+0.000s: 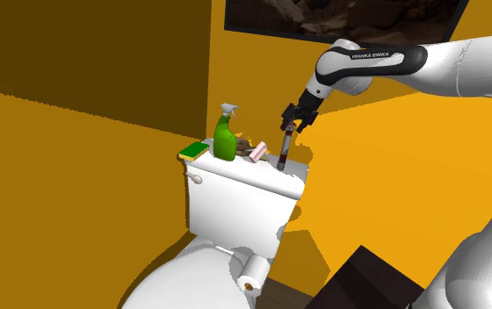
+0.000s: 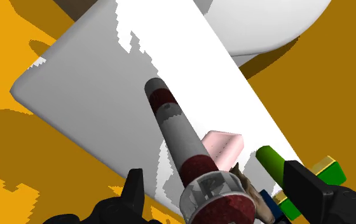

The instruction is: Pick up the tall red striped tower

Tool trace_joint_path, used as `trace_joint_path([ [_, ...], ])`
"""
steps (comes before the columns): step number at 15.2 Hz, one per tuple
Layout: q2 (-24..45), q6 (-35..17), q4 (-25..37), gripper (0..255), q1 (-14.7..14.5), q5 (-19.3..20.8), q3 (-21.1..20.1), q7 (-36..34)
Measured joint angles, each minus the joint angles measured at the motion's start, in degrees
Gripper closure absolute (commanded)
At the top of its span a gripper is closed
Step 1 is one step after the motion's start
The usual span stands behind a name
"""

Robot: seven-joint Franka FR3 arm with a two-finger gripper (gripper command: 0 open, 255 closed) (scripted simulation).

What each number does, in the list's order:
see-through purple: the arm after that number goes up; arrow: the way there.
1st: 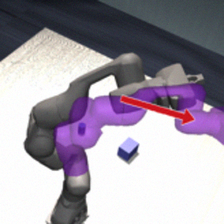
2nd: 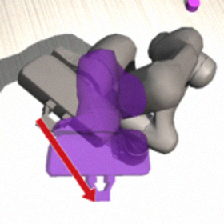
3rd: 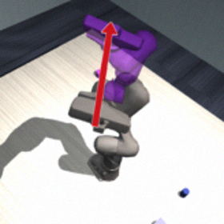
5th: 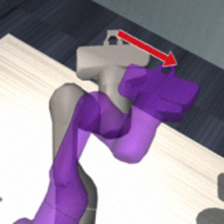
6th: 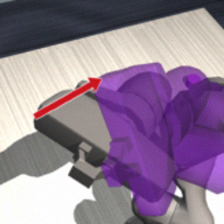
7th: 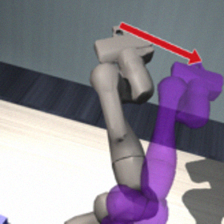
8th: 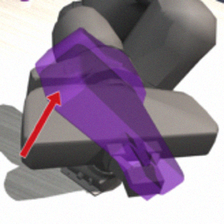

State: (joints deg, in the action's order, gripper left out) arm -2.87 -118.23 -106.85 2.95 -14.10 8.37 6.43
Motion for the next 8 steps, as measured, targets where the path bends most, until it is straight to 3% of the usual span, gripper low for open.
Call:
trace_joint_path([
  [1,0.1,-0.2,-0.2,255,0.0,0.0,0.0,0.1],
  [8,0.2,-0.5,-0.2,255,0.0,-0.1,0.0,0.2],
])
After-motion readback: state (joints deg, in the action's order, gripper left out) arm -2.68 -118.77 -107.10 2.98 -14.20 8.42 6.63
